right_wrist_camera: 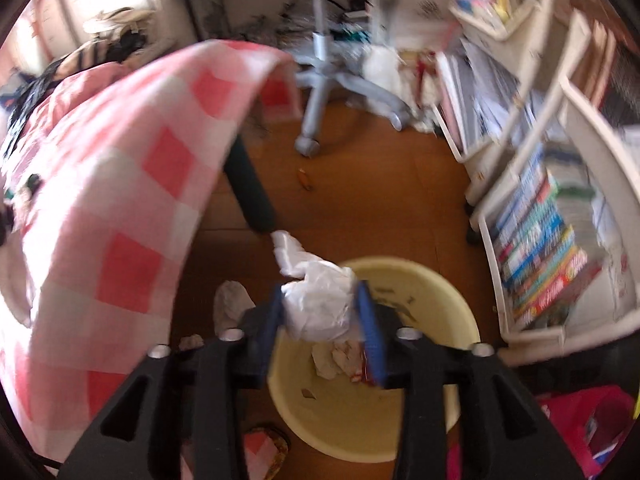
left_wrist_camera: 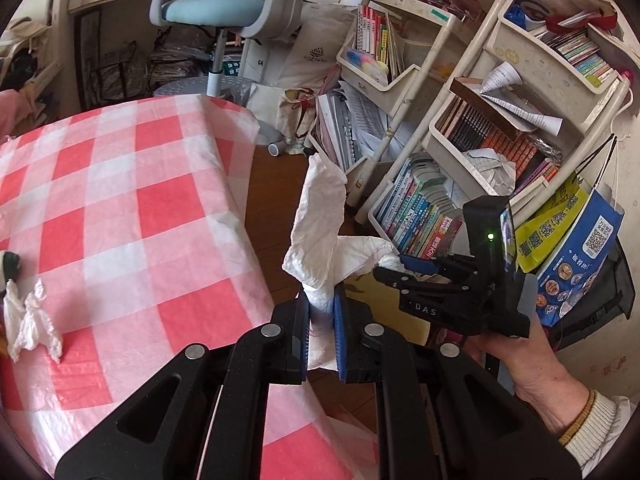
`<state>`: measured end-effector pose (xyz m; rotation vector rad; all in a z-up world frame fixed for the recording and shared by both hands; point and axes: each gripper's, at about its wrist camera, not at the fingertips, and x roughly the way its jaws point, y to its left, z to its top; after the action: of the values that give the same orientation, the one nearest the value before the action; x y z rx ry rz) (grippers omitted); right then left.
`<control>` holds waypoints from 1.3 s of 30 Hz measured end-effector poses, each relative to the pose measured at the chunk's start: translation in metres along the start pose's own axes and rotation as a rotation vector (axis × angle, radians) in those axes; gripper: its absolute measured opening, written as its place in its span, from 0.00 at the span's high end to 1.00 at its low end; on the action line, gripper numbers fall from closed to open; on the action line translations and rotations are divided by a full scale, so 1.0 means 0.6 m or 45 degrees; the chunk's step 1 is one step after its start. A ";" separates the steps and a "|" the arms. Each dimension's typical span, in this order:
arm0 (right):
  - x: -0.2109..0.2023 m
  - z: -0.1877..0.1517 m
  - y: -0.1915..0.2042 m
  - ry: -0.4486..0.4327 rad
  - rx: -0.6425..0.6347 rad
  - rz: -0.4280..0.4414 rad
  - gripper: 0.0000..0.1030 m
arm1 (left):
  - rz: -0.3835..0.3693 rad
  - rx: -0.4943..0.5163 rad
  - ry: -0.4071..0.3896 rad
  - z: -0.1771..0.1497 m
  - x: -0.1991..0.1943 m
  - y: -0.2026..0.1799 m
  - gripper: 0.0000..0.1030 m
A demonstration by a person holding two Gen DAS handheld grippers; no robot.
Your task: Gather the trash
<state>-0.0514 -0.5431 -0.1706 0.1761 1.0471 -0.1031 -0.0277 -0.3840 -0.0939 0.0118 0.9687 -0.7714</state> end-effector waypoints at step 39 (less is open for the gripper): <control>-0.283 0.040 0.154 -0.811 -0.041 0.198 0.26 | 0.243 -0.118 -0.089 0.000 -0.167 0.136 0.28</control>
<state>-0.0999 -0.4571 -0.0029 0.1790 0.3979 0.0019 -0.0120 -0.2654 -0.0454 -0.0036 0.9218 -0.5478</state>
